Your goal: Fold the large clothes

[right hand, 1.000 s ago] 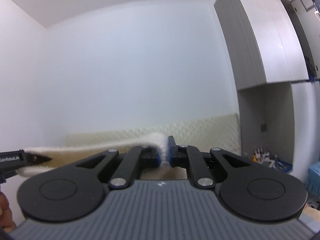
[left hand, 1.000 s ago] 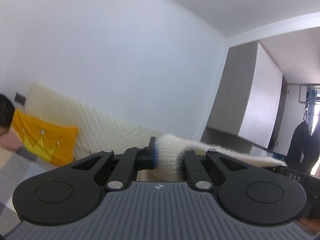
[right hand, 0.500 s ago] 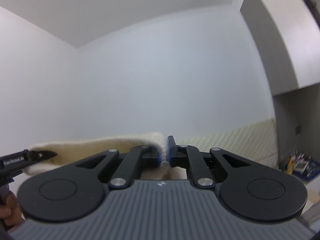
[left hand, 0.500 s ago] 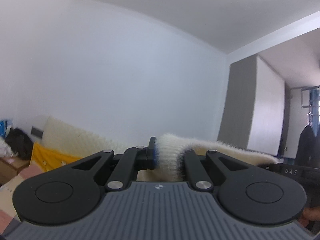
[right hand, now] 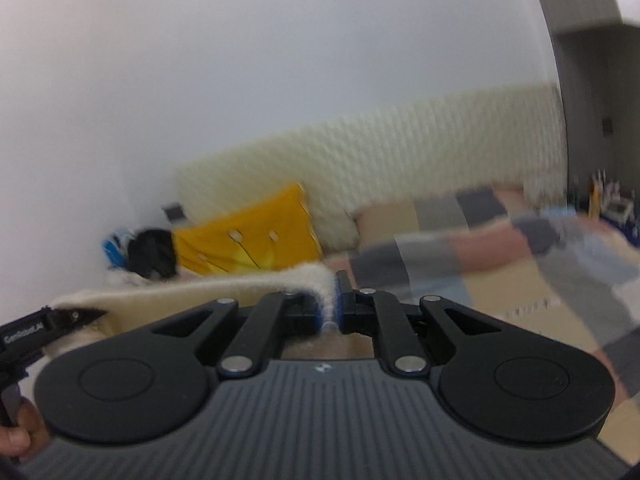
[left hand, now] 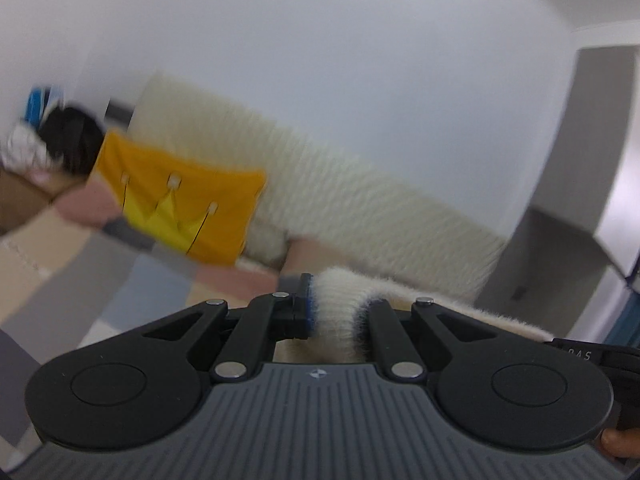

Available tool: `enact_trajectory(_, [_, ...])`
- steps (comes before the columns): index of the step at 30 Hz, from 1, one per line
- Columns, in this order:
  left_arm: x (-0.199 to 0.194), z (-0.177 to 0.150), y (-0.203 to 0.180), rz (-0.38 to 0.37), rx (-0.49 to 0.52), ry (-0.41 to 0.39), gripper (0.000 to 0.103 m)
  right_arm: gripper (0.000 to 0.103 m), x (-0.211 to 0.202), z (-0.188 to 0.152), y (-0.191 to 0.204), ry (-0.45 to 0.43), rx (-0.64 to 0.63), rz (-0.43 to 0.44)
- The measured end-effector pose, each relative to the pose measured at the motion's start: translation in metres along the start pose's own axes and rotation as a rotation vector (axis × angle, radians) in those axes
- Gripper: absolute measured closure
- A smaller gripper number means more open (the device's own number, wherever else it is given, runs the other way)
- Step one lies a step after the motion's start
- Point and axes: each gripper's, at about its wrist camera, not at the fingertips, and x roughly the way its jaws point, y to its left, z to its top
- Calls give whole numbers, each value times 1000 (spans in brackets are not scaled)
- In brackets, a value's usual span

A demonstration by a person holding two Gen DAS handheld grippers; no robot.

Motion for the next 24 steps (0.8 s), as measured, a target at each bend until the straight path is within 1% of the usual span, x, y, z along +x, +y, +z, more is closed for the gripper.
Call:
enact_trajectory(3, [86,-22,26,32,-2,61,96,93,56,-30,4,40,-4,-43])
enact_trajectory(4, [112,-33,39,37,-1,78,96,93,75,-39,12,50,-6,-57])
enact_trajectory(5, [147,-40,58,42,-1,97,96,93,100,-46,9,61,-8,-70])
enact_trajectory(7, [200,-51,75,52,-1,133,96,93,123,-63,22,76,-16,-86])
enact_trajectory(10, [266,-76,102,61,18,185,96,93,176,-81,16,110,-59,-100])
enact_trajectory(13, [342,-101,137,63,40,252,96,93,225,-103,5,157,-98,-108])
enact_trajectory(15, [382,-120,156,60,39,296,96,93,253,-119,-6,198,-81,-112])
enact_trajectory(16, [399,-130,165,59,42,318,96,93,264,-124,-11,219,-67,-113])
enact_trajectory(19, [429,-154,176,56,64,373,96,93,289,-144,-26,278,-28,-122])
enact_trajectory(22, [443,-175,178,61,88,413,96,93,307,-164,-38,323,-18,-133])
enact_trajectory(24, [450,-183,179,64,88,444,96,93,317,-176,-45,355,-14,-144])
